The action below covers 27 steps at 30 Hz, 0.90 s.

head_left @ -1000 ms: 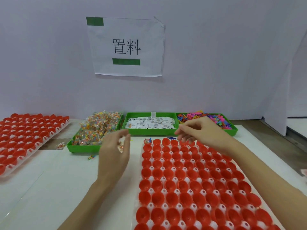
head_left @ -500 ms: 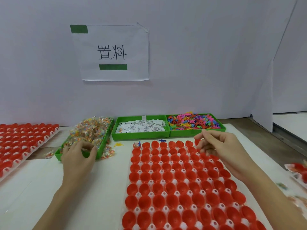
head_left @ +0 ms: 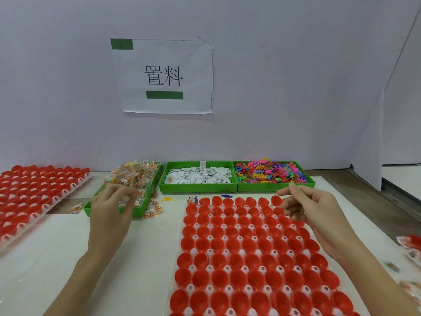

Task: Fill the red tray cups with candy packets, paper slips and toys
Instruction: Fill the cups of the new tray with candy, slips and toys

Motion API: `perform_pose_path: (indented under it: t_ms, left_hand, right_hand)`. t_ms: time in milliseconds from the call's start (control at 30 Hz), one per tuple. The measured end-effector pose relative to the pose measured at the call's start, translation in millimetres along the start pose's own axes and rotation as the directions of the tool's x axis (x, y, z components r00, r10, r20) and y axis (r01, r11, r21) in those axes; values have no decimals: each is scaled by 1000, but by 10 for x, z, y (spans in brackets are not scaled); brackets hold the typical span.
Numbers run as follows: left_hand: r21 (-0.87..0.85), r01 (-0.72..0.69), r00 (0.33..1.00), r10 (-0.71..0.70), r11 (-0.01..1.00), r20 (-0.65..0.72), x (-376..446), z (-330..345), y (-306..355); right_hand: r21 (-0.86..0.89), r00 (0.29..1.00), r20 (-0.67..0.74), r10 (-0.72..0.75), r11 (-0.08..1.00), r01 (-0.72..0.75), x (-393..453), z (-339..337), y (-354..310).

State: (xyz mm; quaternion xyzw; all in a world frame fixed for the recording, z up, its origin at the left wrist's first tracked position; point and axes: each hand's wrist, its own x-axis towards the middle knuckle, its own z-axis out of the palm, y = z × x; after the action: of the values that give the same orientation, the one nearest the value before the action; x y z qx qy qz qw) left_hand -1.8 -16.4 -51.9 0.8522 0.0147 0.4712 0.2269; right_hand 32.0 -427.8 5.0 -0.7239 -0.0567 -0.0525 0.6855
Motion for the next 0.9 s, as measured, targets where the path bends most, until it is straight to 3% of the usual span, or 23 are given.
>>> perform_pose_path:
  t_ms: [100,167,267,367,500,900]
  left_hand:
    - [-96,-52,998,49,994,-29,5,18,132]
    - [-370,156,988,-146,916,55,-20,57,264]
    - [-615,457,890,-328,643,318,-112,172,431]
    - [-650,526,850,-316,548,422,-183,253,482]
    - [-640,564,821,-265,522,506,-204,302,494]
    - [-658,574,817,-276,488,507,-209,394,441]
  right_hand:
    - [-133,994,76,-73,988,83,-4,77,-2]
    - [-268,981,126,-148,947,177,18,176,5]
    - [-457,951,216,-223,837,300,141,394,-14]
    - [-587,918,307,-249,710,389,420,626,-83]
    - [-688,895,394,-211,578,439,975,917,-146]
    - [-838,876,483,-1,291,462,1785,1515,268]
